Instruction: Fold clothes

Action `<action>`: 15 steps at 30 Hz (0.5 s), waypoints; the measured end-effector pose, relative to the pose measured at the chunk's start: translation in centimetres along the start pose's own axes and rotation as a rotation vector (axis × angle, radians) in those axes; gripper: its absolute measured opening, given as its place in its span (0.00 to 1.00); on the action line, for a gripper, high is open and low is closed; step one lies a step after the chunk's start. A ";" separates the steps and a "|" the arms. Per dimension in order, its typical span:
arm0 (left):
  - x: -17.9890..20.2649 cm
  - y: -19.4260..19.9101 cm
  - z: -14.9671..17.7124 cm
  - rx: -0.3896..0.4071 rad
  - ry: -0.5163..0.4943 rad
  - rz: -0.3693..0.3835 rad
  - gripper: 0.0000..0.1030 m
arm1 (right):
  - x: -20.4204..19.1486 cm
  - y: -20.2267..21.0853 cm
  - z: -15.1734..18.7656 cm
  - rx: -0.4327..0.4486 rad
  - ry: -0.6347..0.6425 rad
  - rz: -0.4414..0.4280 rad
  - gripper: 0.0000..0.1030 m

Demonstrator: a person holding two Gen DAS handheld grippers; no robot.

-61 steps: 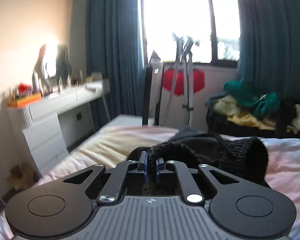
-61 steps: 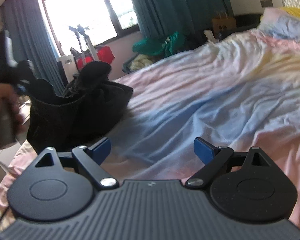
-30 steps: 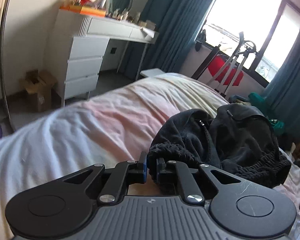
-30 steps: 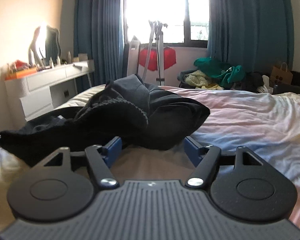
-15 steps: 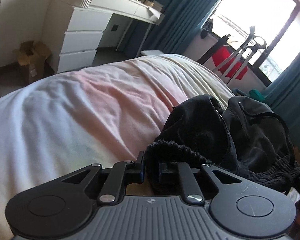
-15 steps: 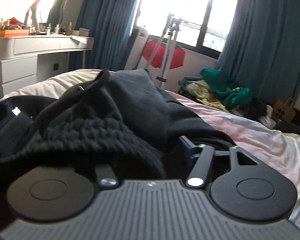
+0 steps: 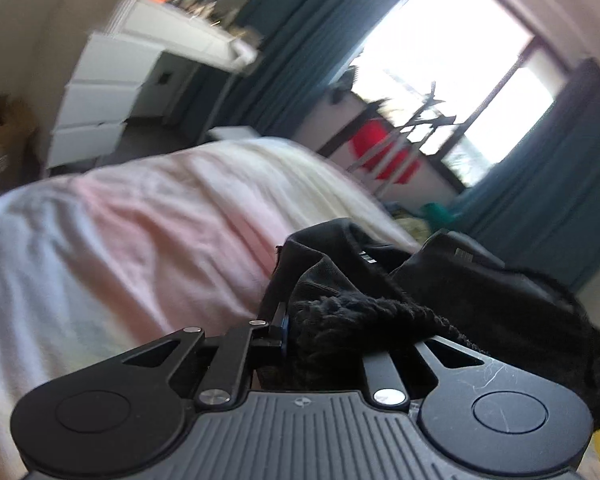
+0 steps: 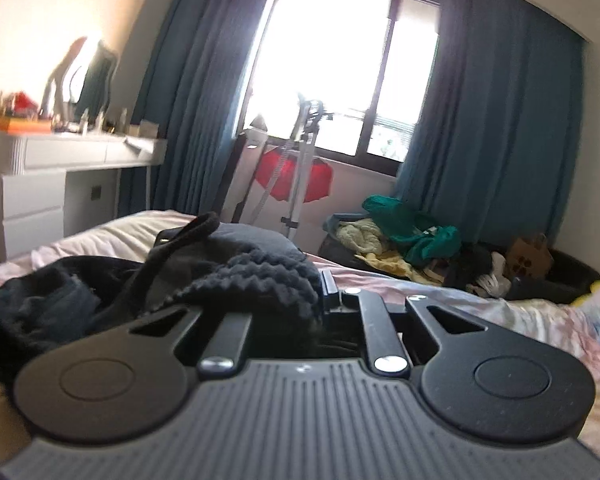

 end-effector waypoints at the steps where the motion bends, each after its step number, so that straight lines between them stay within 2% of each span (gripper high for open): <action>1: 0.5 0.5 0.0 0.003 -0.009 0.019 0.13 | 1.0 1.1 0.2 -0.014 -0.017 0.004 0.14; 3: 1.6 1.3 0.5 0.000 -0.044 0.023 0.13 | 2.6 2.9 1.6 -0.090 -0.052 0.006 0.14; 5: 2.4 1.8 1.3 -0.022 -0.079 -0.008 0.13 | 3.6 3.8 3.9 -0.212 -0.089 -0.009 0.14; 8: 2.5 1.8 2.5 -0.079 -0.092 -0.097 0.13 | 4.1 3.5 8.2 -0.453 -0.135 -0.095 0.14; 10: 1.9 1.7 2.8 -0.114 -0.079 -0.141 0.13 | 4.1 2.9 10.0 -0.560 -0.166 -0.162 0.15; 12: 1.3 1.7 3.0 -0.143 -0.060 -0.172 0.17 | 4.2 2.4 10.7 -0.604 -0.188 -0.198 0.16; 15: 0.8 2.3 3.1 -0.172 -0.023 -0.175 0.23 | 5.1 2.2 10.2 -0.628 -0.232 -0.267 0.26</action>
Point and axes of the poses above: each gripper's, at about its wrist camera, not at the fingertips, and y roughly against the way its jaws point, x to its right, z to its underside, the point moved 1 cm from there along -y, roughly the way its jaws point, and after that the axes turned 11 degrees about z, right-handed, at the moved point
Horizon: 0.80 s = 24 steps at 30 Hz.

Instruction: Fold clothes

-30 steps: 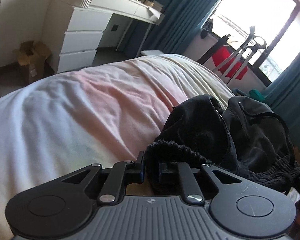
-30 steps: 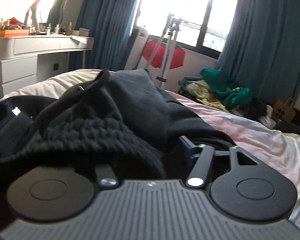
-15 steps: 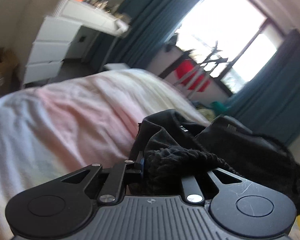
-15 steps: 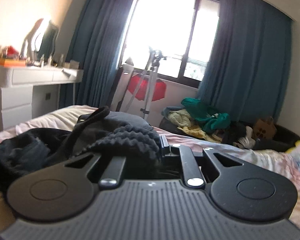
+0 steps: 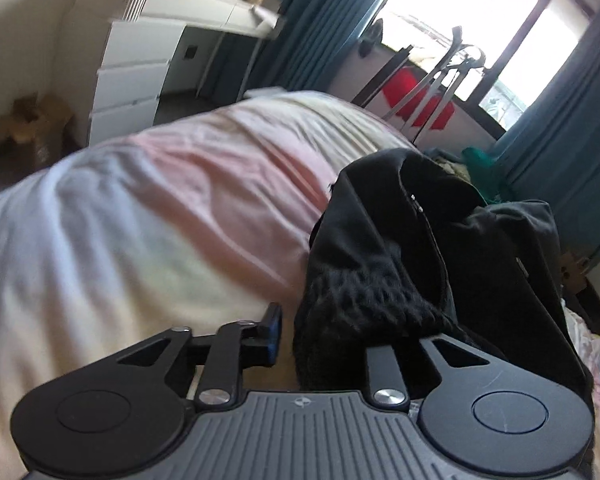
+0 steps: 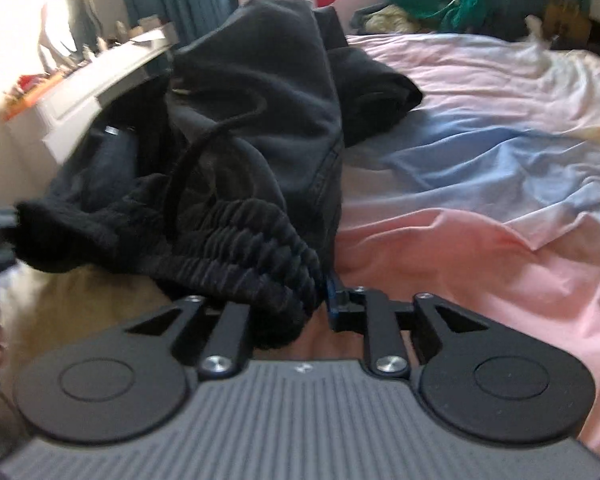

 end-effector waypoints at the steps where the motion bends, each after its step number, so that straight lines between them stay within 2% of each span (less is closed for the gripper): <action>1: -0.1 0.5 0.1 -0.008 0.009 0.007 0.24 | 0.4 0.3 0.2 -0.014 -0.007 -0.030 0.26; 2: -0.2 0.9 0.2 -0.016 0.018 0.013 0.27 | 0.7 0.7 0.4 -0.029 -0.014 -0.059 0.27; 4: -0.4 2.1 0.4 -0.028 0.034 0.036 0.48 | 1.4 1.4 0.9 -0.056 -0.028 -0.116 0.28; 6: -0.7 3.5 0.8 -0.028 0.065 0.091 0.62 | 2.3 2.5 1.3 -0.060 -0.058 -0.157 0.30; 7: -0.8 4.2 1.1 -0.026 0.084 0.125 0.71 | 3.1 3.0 1.3 -0.051 -0.095 -0.186 0.38; 8: -0.8 4.6 1.0 -0.012 0.102 0.152 0.75 | 3.7 3.4 1.2 -0.041 -0.134 -0.213 0.52; 9: -0.9 5.0 1.0 0.002 0.120 0.178 0.81 | 4.1 3.6 1.1 -0.025 -0.177 -0.237 0.61; 10: -0.9 5.3 0.8 0.028 0.132 0.201 0.84 | 4.5 3.7 0.9 -0.009 -0.219 -0.257 0.78; 11: -0.8 5.5 0.7 0.055 0.143 0.224 0.84 | 4.8 3.5 0.6 0.003 -0.257 -0.265 0.86; 13: -0.8 5.3 0.3 0.090 0.154 0.244 0.92 | 4.9 2.5 0.0 -0.004 -0.299 -0.264 0.85; 16: -0.6 4.1 0.0 0.101 0.157 0.227 0.92 | 4.5 -0.2 -1.2 -0.062 -0.333 -0.251 0.85; 20: -0.5 1.2 0.0 0.049 0.143 0.181 0.90 | 4.2 -4.3 -2.9 -0.103 -0.354 -0.202 0.84; 22: -0.5 -0.2 0.1 0.025 0.138 0.158 0.88 | 3.8 -6.7 -2.7 -0.170 -0.343 -0.219 0.85; 24: -0.9 -0.8 0.3 0.013 0.151 0.158 0.87 | 3.6 -7.8 -2.2 -0.209 -0.359 -0.279 0.86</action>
Point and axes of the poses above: each gripper's, at about its wrist camera, not at the fingertips, and y roughly against the way its jaws point, x to its right, z to its underside, the point moved 1 cm from there along -y, roughly the way its jaws point, and after that the axes turned 11 degrees about z, right-handed, at the moved point
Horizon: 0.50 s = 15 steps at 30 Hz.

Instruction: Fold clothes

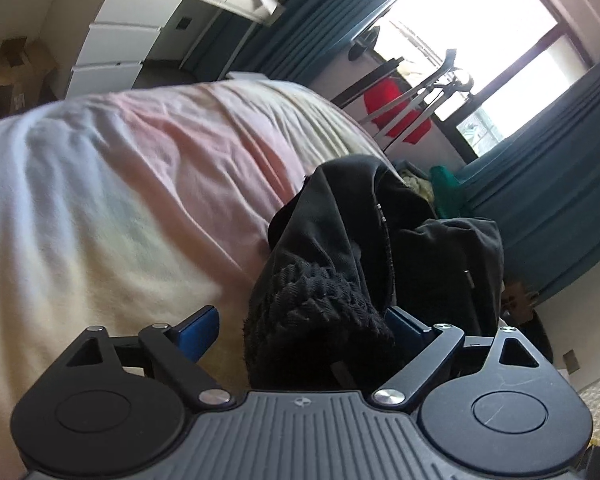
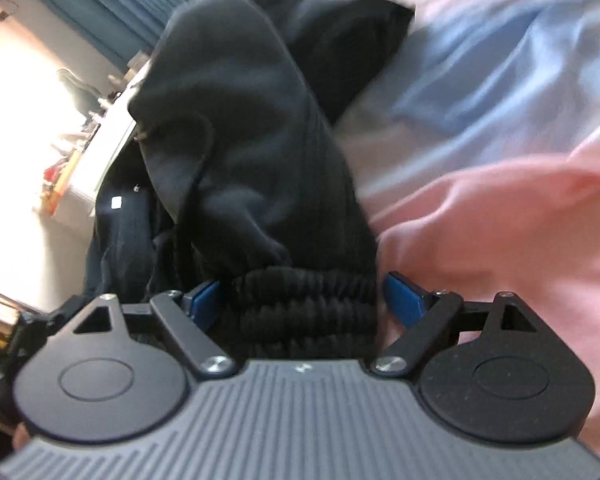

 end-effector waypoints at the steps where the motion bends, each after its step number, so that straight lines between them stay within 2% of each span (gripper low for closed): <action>1: -0.4 0.3 0.2 -0.003 0.007 0.002 0.86 | -0.3 0.2 0.1 0.009 0.013 -0.028 0.86; 3: -0.8 0.3 0.3 -0.005 0.031 0.013 0.83 | -0.9 1.3 0.2 0.043 0.038 -0.113 0.86; 6: -0.9 0.8 0.5 0.002 0.054 0.038 0.82 | -2.1 3.7 0.6 0.110 0.063 -0.304 0.85; 8: -1.1 0.6 0.6 0.001 0.058 0.033 0.82 | -2.7 4.4 1.0 0.154 0.086 -0.337 0.85; 11: -1.4 0.0 0.8 -0.013 0.068 0.034 0.81 | -2.3 2.5 1.2 0.109 0.086 -0.176 0.85; 13: -1.6 -0.4 0.9 -0.014 0.064 0.030 0.79 | -0.6 0.8 1.2 0.061 0.012 -0.086 0.85; 14: -1.6 -0.7 0.9 -0.019 0.061 0.031 0.78 | 0.1 0.3 1.2 0.042 -0.026 -0.090 0.84; 15: -1.6 -1.1 0.9 -0.024 0.058 0.033 0.69 | 0.7 -0.1 1.2 0.030 -0.054 -0.095 0.81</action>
Point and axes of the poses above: each gripper's, at about its wrist camera, not at the fingertips, and y roughly against the way its jaws point, x to its right, z to its underside, the point moved 1 cm from there along -y, roughly the way its jaws point, and after that the axes turned 11 degrees about z, right-handed, at the moved point
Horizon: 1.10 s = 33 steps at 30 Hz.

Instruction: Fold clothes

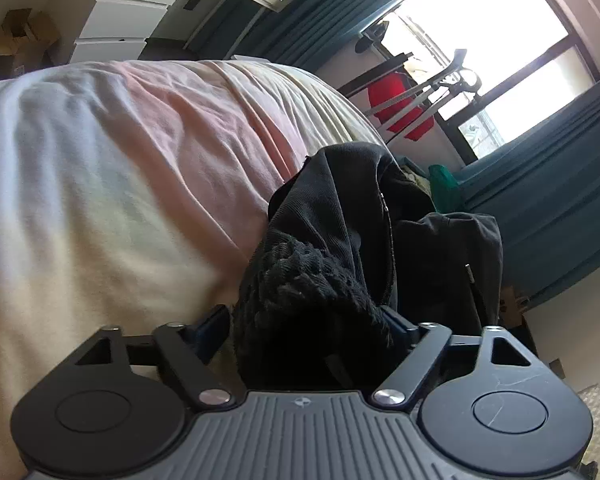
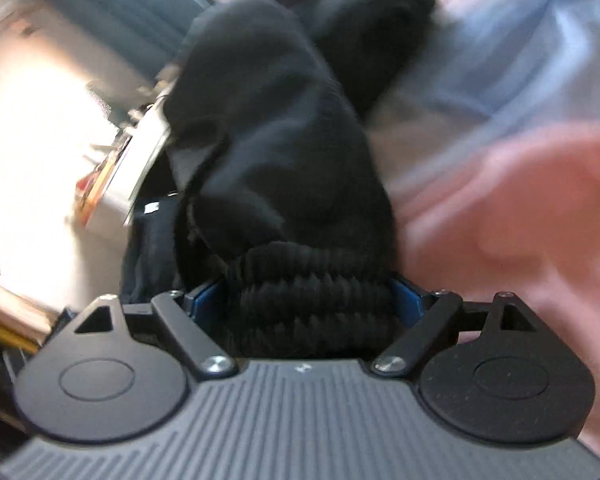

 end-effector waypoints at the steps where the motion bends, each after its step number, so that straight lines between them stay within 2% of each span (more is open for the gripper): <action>1: 0.1 -0.2 -0.1 -0.006 -0.012 0.008 0.62 | 0.0 0.1 0.1 0.007 0.004 -0.004 0.69; 2: 0.2 -0.4 -0.2 -0.013 -0.024 0.017 0.60 | -0.3 0.4 0.3 0.026 0.031 0.002 0.56; 3: 0.2 -0.6 -0.2 -0.019 -0.036 0.026 0.49 | -0.7 0.7 0.5 0.042 0.055 0.003 0.48; 4: 0.6 -0.8 -0.3 -0.022 -0.066 0.031 0.32 | -1.0 1.0 0.8 0.052 0.066 -0.004 0.36; 5: 0.9 -1.0 -0.3 -0.034 -0.085 0.038 0.23 | -1.2 1.2 1.1 0.055 0.065 -0.006 0.31; 6: 1.3 -1.0 -0.4 -0.036 -0.101 0.035 0.19 | -1.5 1.5 1.5 0.058 0.065 -0.008 0.30; 8: 2.7 -0.7 -0.7 -0.025 -0.153 0.030 0.17 | -1.7 2.4 2.3 0.073 0.045 -0.014 0.24; 11: 5.3 0.4 -2.5 0.014 -0.200 0.068 0.15 | -2.5 4.2 3.8 0.115 0.020 -0.026 0.22; 13: 7.1 1.3 -4.9 0.039 -0.223 0.087 0.15 | -4.0 5.3 5.2 0.148 0.031 -0.044 0.21; 17: 10.5 2.6 -10.7 0.079 -0.264 0.104 0.14 | -7.9 5.7 8.4 0.157 0.025 -0.155 0.21; 21: 12.4 4.3 -17.2 0.123 -0.313 0.072 0.14 | -13.3 3.4 10.3 0.153 -0.013 -0.304 0.21; 24: 11.3 4.4 -22.4 0.171 -0.342 -0.009 0.14 | -17.9 0.9 10.9 0.132 -0.021 -0.395 0.21; 27: 7.7 2.0 -25.9 0.172 -0.336 -0.111 0.14 | -21.8 -2.6 11.9 0.108 0.019 -0.433 0.21; 29: 4.5 0.2 -27.0 0.153 -0.327 -0.175 0.14 | -22.9 -5.8 12.9 0.063 0.044 -0.401 0.21; 33: -2.9 -4.7 -26.9 0.090 -0.284 -0.291 0.15 | -23.2 -12.5 14.8 -0.054 0.059 -0.298 0.20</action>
Point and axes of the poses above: each gripper's, at about its wrist camera, not at the fingertips, and y roughly against the way its jaws point, x to its right, z to its underside, the point moved 1 cm from there along -y, roughly the way its jaws point, and after that the axes turned 11 degrees about z, right-handed, at the moved point
